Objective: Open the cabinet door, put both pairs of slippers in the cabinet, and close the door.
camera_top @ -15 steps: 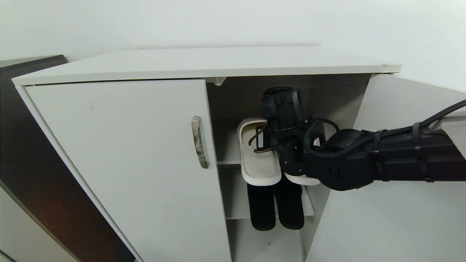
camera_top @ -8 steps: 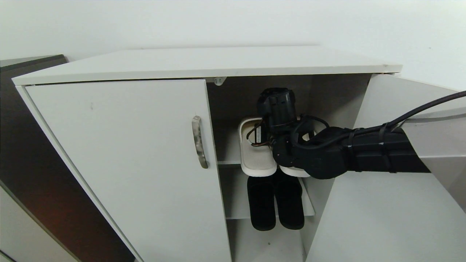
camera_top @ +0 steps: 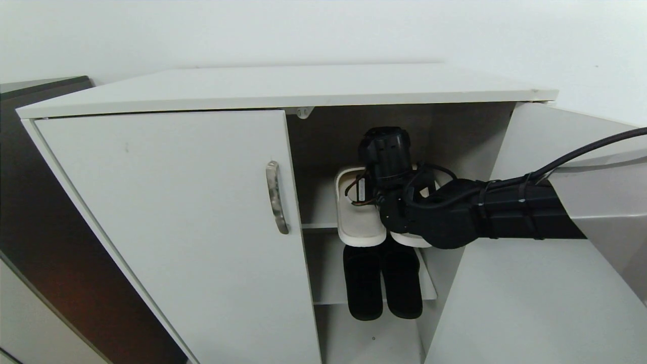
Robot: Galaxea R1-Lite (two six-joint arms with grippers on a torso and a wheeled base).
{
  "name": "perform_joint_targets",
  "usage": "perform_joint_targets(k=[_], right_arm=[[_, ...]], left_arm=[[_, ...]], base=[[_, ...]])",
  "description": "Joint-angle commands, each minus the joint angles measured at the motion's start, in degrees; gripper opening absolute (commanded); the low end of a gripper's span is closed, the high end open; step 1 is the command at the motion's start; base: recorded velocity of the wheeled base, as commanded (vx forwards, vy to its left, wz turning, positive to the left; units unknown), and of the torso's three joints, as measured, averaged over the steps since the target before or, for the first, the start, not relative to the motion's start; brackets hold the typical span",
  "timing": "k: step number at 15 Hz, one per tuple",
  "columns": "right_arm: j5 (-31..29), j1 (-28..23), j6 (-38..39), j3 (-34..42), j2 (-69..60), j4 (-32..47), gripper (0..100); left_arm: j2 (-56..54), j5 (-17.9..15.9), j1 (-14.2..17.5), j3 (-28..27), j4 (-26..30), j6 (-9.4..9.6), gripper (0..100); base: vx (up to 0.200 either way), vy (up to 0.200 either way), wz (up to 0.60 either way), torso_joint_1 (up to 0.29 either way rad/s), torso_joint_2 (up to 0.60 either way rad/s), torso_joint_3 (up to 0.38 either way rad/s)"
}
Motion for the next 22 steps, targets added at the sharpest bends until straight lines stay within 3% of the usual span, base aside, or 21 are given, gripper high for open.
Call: perform_joint_targets(k=[1, 3, 4, 7, 13, 19, 22], right_arm=[[-0.07, 0.05, -0.01, 0.01, 0.08, -0.03, 0], [-0.07, 0.05, 0.08, 0.18, 0.08, -0.03, 0], [-0.07, 0.05, 0.08, 0.18, 0.17, -0.03, 100], [-0.07, 0.05, -0.01, 1.68, -0.18, -0.12, 100], [-0.77, 3.83, 0.52, 11.61, -8.89, -0.65, 100], [-2.0, 12.18, -2.3, 34.02, -22.95, -12.77, 100], [0.37, 13.49, -4.23, 43.6, -27.52, -18.58, 100]], left_arm=[[-0.01, -0.01, 0.07, 0.0, 0.05, -0.04, 0], [0.08, -0.01, -0.02, 0.0, -0.04, -0.04, 0], [-0.01, -0.01, -0.02, 0.0, -0.04, -0.04, 0], [-0.01, 0.08, 0.07, 0.0, 0.05, -0.04, 0], [-0.01, 0.25, -0.02, 0.0, -0.04, -0.04, 0], [0.08, 0.25, -0.02, 0.0, 0.05, -0.04, 0], [0.08, 0.25, -0.02, 0.0, 0.05, -0.04, 0]], base=[[0.0, 0.0, 0.0, 0.0, 0.0, 0.0], [0.0, 0.0, 0.0, 0.0, 0.0, 0.0], [0.0, 0.0, 0.0, 0.0, 0.0, 0.0], [0.0, 0.0, 0.0, 0.0, 0.0, 0.0], [0.0, 0.0, 0.0, 0.0, 0.0, 0.0], [0.0, 0.0, 0.0, 0.0, 0.0, 0.0], [0.0, 0.0, 0.0, 0.0, 0.0, 0.0]])
